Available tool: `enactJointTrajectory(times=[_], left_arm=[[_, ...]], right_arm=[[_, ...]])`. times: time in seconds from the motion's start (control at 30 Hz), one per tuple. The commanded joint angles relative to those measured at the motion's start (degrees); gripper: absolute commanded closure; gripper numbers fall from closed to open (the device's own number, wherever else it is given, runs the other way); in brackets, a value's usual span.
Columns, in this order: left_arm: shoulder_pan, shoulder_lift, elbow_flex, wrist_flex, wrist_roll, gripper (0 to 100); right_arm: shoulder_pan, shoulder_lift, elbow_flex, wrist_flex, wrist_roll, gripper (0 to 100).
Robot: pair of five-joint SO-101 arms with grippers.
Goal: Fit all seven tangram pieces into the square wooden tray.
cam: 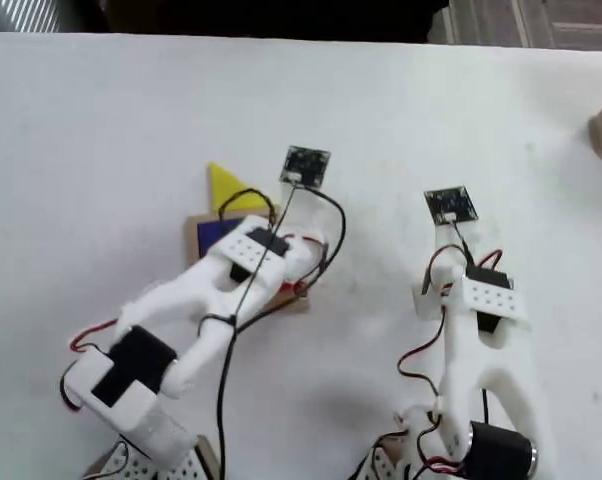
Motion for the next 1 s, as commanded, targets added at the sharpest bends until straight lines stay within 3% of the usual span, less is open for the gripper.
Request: enactJointTrajectory(times=[0.0,0.4,0.53,0.7,0.83,0.97], left_arm=[[0.92,-2.24,-3.60,7.21,-6.86,98],[-0.84,-13.76,7.21,8.97,-8.18,98],[-1.27,-14.37,7.82,9.76,-15.65,98],[-6.55,-14.46,4.66,14.95,-24.35,98],[-8.13,-14.46,2.81,15.91,-23.56,98],[-4.26,-14.46,3.08,12.31,-20.40,98]], right_arm=[[-0.48,-1.63,-0.26,-0.84,0.88,98.1],[-0.48,-1.63,-0.26,-0.84,0.88,98.1],[-0.48,-1.63,-0.26,-0.84,0.88,98.1],[-0.48,-1.63,-0.26,-0.84,0.88,98.1],[-0.48,-1.63,-0.26,-0.84,0.88,98.1],[-0.48,-1.63,-0.26,-0.84,0.88,98.1]])
